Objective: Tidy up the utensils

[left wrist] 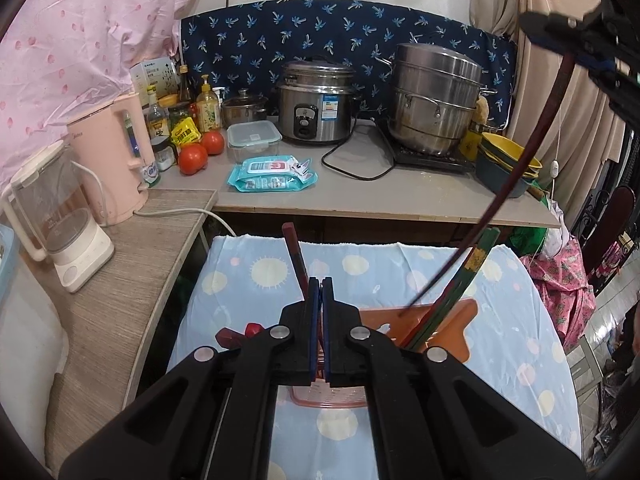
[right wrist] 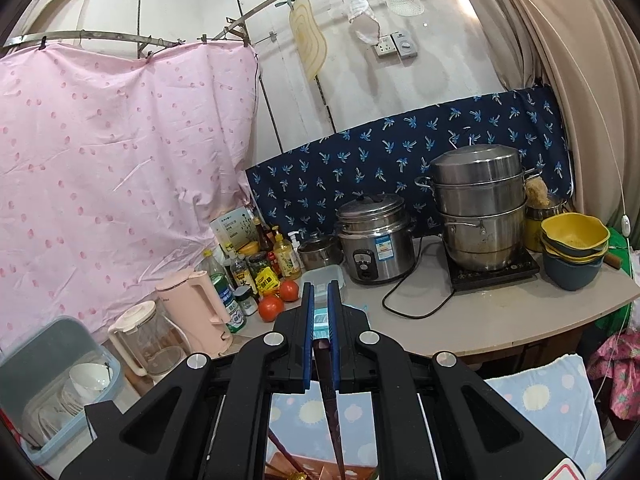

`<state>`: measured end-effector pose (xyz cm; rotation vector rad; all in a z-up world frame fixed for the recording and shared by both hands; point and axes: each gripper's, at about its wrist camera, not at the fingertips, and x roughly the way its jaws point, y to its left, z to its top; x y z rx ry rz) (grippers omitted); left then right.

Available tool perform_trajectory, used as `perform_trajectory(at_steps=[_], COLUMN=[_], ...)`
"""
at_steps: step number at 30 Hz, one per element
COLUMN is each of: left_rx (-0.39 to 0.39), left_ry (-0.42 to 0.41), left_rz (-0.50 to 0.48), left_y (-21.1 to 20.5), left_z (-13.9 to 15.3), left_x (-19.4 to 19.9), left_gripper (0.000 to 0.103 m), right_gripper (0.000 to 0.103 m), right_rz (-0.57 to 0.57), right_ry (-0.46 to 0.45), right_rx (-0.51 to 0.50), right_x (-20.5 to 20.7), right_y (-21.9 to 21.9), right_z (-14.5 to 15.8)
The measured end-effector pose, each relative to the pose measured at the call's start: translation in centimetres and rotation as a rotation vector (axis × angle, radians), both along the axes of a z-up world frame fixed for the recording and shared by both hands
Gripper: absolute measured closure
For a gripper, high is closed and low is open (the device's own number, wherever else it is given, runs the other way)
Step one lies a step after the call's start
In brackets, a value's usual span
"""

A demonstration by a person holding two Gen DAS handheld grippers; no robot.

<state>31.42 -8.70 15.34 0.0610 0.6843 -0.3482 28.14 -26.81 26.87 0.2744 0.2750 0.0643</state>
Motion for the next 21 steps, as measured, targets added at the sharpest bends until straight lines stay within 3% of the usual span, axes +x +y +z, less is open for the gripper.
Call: perform_trajectory(at_steps=[6,9,13,21], left_rx=[-0.011,-0.034,-0.052,-0.055], left_ry=[-0.003,0.002,-0.021,-0.052], left_rz=[0.021,0.036,0.053,0.064], left_y=[0.3,0.8,1.2,1.6], left_z=[0.1,0.4,0.9,1.8], left_x=[-0.2,-0.3,-1.0,-2.6], left_gripper=[0.101,0.090,0.070,0.070], right_gripper=[0.096,0.095,0.073,0.070], right_rz=[0.019,0.016,0.005,-0.003], right_ry=[0.084,0.104,0.115,0.148], right_rx=[-0.007,-0.023,-0.036,-0.032], right_x=[0.2,-0.2,-1.1,-3.0], right_y=[0.5,0.8,0.7,0.0], right_z=[-4.0,-5.2,-6.2,-7.9])
